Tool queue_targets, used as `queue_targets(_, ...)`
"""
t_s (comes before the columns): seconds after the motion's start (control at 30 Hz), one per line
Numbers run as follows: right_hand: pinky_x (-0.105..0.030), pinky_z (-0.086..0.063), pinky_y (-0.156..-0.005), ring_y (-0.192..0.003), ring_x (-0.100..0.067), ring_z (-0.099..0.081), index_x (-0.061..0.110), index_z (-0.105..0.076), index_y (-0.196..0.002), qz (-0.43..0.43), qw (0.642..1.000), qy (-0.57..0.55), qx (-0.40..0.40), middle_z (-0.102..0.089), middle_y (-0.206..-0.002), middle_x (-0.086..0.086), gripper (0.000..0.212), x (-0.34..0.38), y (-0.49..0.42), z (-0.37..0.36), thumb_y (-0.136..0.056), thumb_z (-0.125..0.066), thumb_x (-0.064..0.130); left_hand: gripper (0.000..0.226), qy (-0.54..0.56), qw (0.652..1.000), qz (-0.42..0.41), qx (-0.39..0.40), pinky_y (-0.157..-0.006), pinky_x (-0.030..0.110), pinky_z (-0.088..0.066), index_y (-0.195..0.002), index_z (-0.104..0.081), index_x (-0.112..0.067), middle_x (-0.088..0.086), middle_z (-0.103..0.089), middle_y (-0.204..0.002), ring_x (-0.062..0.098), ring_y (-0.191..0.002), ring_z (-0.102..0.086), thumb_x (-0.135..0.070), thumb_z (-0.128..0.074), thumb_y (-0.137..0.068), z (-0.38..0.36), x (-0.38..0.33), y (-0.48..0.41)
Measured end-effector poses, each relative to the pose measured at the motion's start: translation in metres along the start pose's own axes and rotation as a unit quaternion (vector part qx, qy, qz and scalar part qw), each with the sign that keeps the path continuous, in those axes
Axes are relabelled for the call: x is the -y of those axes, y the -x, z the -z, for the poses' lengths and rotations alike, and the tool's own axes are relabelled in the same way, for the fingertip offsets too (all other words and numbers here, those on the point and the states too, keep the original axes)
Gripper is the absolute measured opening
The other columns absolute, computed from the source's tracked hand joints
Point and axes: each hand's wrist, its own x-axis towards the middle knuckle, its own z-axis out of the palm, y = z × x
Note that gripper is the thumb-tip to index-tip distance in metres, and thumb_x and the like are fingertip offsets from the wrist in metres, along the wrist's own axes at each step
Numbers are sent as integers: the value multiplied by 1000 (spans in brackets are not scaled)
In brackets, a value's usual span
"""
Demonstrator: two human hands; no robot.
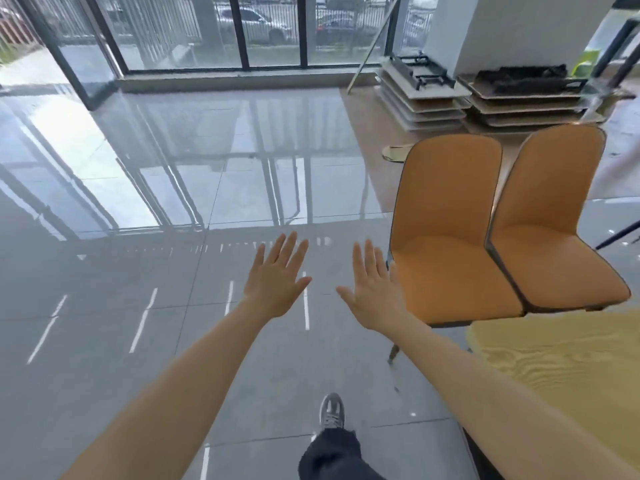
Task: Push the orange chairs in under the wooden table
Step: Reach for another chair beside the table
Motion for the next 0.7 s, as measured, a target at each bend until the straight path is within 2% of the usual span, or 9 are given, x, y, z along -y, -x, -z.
queue_targets(0.4,-46,5,-116,-144,-29,15,14,24,-142,-63,998,2,-23,24,-154,-11,77,-75,-292,66,-96,-25,51,66,-14,997,-80,-5,-117,43,7,-144,17,-22,1,17,-157,19,-145,14,-50,-20,-96,21,55,-331)
queue_targets(0.53,-46,3,-117,-144,-30,14,14,23,-142,-106,994,8,-30,22,-154,-12,76,-101,-375,75,-96,-25,51,66,-12,993,-117,-8,-117,42,8,-145,16,-23,1,17,-157,19,-145,14,-50,-20,-97,17,70,-433)
queue_targets(0.7,-47,4,-116,-144,-30,14,13,22,-143,-192,981,15,-39,23,-154,-12,75,-143,-485,78,-96,-22,51,65,-10,978,-206,-21,-117,41,9,-145,15,-23,1,16,-157,19,-145,13,-50,-19,-96,12,82,-580)
